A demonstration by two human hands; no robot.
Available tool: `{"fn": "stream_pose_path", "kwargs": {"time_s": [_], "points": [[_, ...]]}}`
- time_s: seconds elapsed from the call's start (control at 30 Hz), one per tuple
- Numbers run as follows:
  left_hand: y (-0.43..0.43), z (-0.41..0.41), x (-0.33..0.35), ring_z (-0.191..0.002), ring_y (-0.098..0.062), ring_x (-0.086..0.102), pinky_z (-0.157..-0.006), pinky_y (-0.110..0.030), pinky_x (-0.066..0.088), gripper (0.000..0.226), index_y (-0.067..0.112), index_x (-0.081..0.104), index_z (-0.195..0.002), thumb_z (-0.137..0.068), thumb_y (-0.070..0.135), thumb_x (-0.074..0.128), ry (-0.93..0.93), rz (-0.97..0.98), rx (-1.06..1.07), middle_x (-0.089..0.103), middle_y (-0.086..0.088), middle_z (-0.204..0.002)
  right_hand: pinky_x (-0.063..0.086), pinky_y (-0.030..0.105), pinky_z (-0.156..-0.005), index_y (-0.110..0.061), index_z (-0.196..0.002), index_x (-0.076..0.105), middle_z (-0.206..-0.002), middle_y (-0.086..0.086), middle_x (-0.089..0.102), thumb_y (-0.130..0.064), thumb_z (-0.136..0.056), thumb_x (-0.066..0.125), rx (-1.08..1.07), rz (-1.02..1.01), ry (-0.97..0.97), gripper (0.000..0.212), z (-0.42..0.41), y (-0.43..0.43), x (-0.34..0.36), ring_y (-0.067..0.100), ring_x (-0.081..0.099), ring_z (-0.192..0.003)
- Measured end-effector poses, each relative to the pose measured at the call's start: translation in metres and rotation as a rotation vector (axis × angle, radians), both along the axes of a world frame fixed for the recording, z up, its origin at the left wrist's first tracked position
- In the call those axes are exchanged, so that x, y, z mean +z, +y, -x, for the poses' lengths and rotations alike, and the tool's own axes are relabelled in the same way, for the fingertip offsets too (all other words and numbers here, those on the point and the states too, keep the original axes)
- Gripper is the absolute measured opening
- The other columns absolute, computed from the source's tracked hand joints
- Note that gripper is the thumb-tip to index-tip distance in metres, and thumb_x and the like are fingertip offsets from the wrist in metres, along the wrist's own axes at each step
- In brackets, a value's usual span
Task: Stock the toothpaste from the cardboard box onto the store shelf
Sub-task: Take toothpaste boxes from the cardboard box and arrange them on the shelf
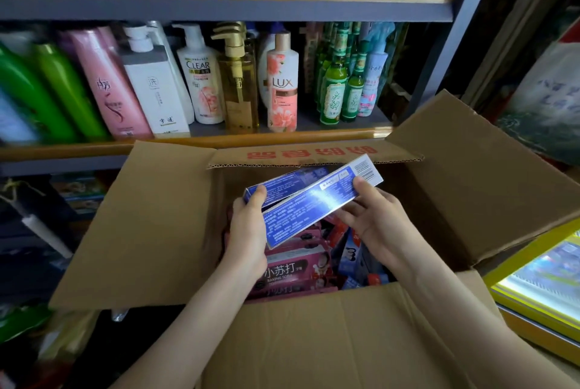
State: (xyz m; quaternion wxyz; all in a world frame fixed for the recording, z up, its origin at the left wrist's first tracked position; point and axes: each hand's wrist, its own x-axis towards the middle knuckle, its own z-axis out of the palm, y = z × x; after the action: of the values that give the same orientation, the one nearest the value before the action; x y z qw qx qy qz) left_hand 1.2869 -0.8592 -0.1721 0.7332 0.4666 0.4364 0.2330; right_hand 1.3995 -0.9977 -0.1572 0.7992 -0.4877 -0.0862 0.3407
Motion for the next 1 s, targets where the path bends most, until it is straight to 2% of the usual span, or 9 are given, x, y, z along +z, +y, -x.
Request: {"fn": "stream_pose_path", "kwargs": {"time_s": [0.17, 0.27, 0.4, 0.5, 0.6, 0.67, 0.77, 0.87, 1.0], "points": [[0.001, 0.008, -0.002, -0.094, -0.037, 0.067, -0.086, -0.056, 0.052, 0.034, 0.024, 0.056, -0.100, -0.090, 0.056, 0.051, 0.052, -0.115, -0.006, 0.068, -0.014, -0.105, 0.056, 0.041, -0.086, 0.002, -0.120, 0.055, -0.099, 0.017, 0.068, -0.022, -0.086, 0.063, 0.178, 0.218, -0.045, 0.043, -0.006, -0.008, -0.004, 0.028, 0.067, -0.093], [0.012, 0.012, -0.005, -0.096, -0.030, 0.066, -0.092, -0.049, 0.051, 0.032, 0.025, 0.056, -0.101, -0.092, 0.055, 0.050, 0.108, -0.118, -0.034, 0.067, -0.009, -0.106, 0.056, 0.036, -0.085, -0.003, -0.114, 0.059, -0.098, 0.011, 0.069, -0.033, -0.080, 0.066, 0.385, 0.512, -0.295, 0.046, -0.017, -0.025, -0.006, 0.023, 0.067, -0.091], [0.023, 0.015, -0.011, -0.091, -0.029, 0.063, -0.079, -0.043, 0.048, 0.038, 0.020, 0.054, -0.106, -0.095, 0.055, 0.047, 0.175, -0.147, -0.097, 0.065, -0.010, -0.104, 0.052, 0.029, -0.083, -0.014, -0.108, 0.059, -0.096, -0.002, 0.068, -0.024, -0.088, 0.067, 0.541, 0.741, -0.549, 0.023, -0.029, -0.038, -0.018, 0.012, 0.066, -0.089], [0.026, 0.015, -0.015, -0.093, -0.029, 0.064, -0.084, -0.048, 0.049, 0.041, 0.016, 0.052, -0.112, -0.097, 0.053, 0.044, 0.241, -0.259, -0.134, 0.065, -0.009, -0.104, 0.049, 0.024, -0.083, -0.022, -0.114, 0.058, -0.102, -0.003, 0.065, -0.026, -0.087, 0.068, 0.713, 0.942, -0.781, 0.029, -0.033, -0.039, -0.029, 0.015, 0.062, -0.097], [0.028, 0.014, -0.019, -0.087, -0.027, 0.064, -0.075, -0.041, 0.050, 0.040, 0.015, 0.051, -0.113, -0.098, 0.051, 0.042, 0.294, -0.366, -0.148, 0.064, -0.009, -0.099, 0.042, 0.023, -0.086, -0.024, -0.126, 0.056, -0.118, -0.002, 0.061, -0.030, -0.089, 0.065, 0.921, 1.187, -1.061, 0.039, -0.037, -0.034, -0.041, 0.011, 0.056, -0.103], [0.028, 0.015, -0.023, -0.082, -0.026, 0.064, -0.067, -0.036, 0.047, 0.037, 0.015, 0.051, -0.112, -0.099, 0.049, 0.042, 0.323, -0.392, -0.160, 0.064, -0.010, -0.099, 0.036, 0.018, -0.089, -0.030, -0.131, 0.054, -0.132, -0.007, 0.054, -0.026, -0.091, 0.062, 1.140, 1.214, -1.113, 0.041, -0.041, -0.029, -0.047, 0.006, 0.050, -0.111], [0.029, 0.016, -0.028, -0.077, -0.018, 0.058, -0.063, -0.030, 0.040, 0.034, 0.015, 0.049, -0.109, -0.099, 0.046, 0.042, 0.363, -0.418, -0.174, 0.059, -0.004, -0.092, 0.031, 0.025, -0.108, -0.035, -0.135, 0.052, -0.145, -0.010, 0.044, -0.015, -0.092, 0.058, 1.406, 1.195, -1.090, 0.048, -0.045, -0.021, -0.054, 0.010, 0.040, -0.132], [0.030, 0.018, -0.031, -0.078, -0.017, 0.054, -0.063, -0.029, 0.037, 0.032, 0.014, 0.049, -0.105, -0.099, 0.046, 0.043, 0.395, -0.471, -0.178, 0.055, -0.001, -0.087, 0.033, 0.025, -0.106, -0.034, -0.135, 0.050, -0.144, -0.009, 0.044, -0.017, -0.090, 0.059, 1.415, 1.206, -1.117, 0.049, -0.047, -0.019, -0.060, 0.011, 0.040, -0.131], [0.029, 0.021, -0.033, -0.087, -0.025, 0.063, -0.071, -0.036, 0.046, 0.035, 0.015, 0.053, -0.104, -0.097, 0.048, 0.045, 0.363, -0.465, -0.196, 0.064, -0.008, -0.097, 0.037, 0.019, -0.083, -0.025, -0.130, 0.054, -0.114, -0.009, 0.053, -0.029, -0.089, 0.064, 1.095, 1.191, -1.116, 0.042, -0.049, -0.023, -0.057, 0.008, 0.051, -0.106]]}}
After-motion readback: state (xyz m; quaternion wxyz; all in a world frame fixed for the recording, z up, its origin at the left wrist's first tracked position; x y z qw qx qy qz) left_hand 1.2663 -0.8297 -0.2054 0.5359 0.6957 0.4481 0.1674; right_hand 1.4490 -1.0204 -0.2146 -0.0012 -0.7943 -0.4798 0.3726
